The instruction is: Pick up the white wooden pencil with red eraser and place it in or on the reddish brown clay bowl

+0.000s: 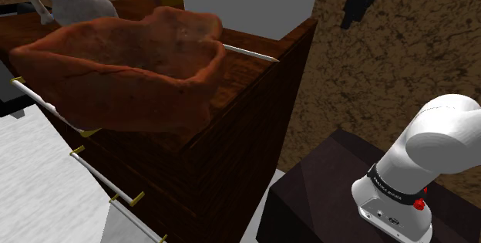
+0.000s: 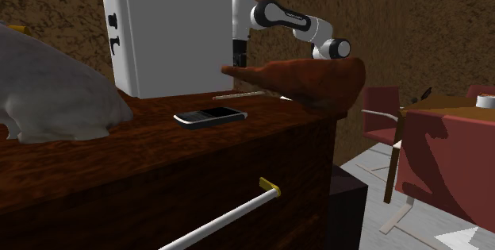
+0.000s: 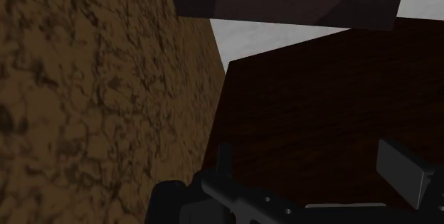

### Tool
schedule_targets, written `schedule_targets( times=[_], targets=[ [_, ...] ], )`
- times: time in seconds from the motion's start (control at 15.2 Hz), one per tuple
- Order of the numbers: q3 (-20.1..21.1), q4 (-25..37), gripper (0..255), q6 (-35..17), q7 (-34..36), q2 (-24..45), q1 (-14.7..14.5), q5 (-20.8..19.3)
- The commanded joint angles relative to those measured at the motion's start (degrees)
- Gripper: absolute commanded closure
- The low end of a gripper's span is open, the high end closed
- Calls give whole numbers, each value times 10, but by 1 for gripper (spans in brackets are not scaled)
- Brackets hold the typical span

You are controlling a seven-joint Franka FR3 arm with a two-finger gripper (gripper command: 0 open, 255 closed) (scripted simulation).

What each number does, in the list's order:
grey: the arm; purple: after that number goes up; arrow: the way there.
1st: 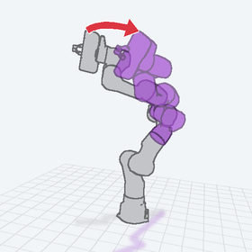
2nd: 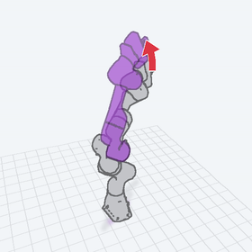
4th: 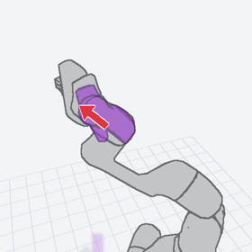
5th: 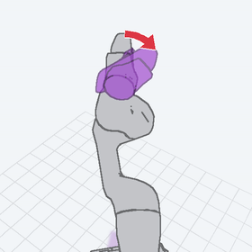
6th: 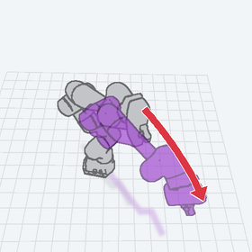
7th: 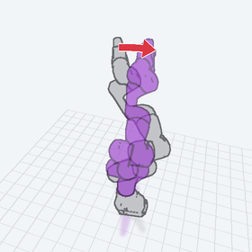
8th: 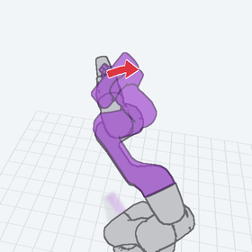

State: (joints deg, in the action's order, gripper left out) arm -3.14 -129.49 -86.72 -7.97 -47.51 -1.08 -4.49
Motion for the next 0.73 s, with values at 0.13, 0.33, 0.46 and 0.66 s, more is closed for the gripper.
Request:
schedule_targets(
  times=[0.13, 0.33, 0.46, 0.66],
  targets=[
    [20, -1, 0, -3, 17, 2, -11, 19],
    [51, 0, 0, -10, 41, 8, -28, 48],
    [71, 3, 0, -15, 58, 14, -39, 66],
    [102, 12, 0, -24, 82, 27, -55, 92]
  ],
)
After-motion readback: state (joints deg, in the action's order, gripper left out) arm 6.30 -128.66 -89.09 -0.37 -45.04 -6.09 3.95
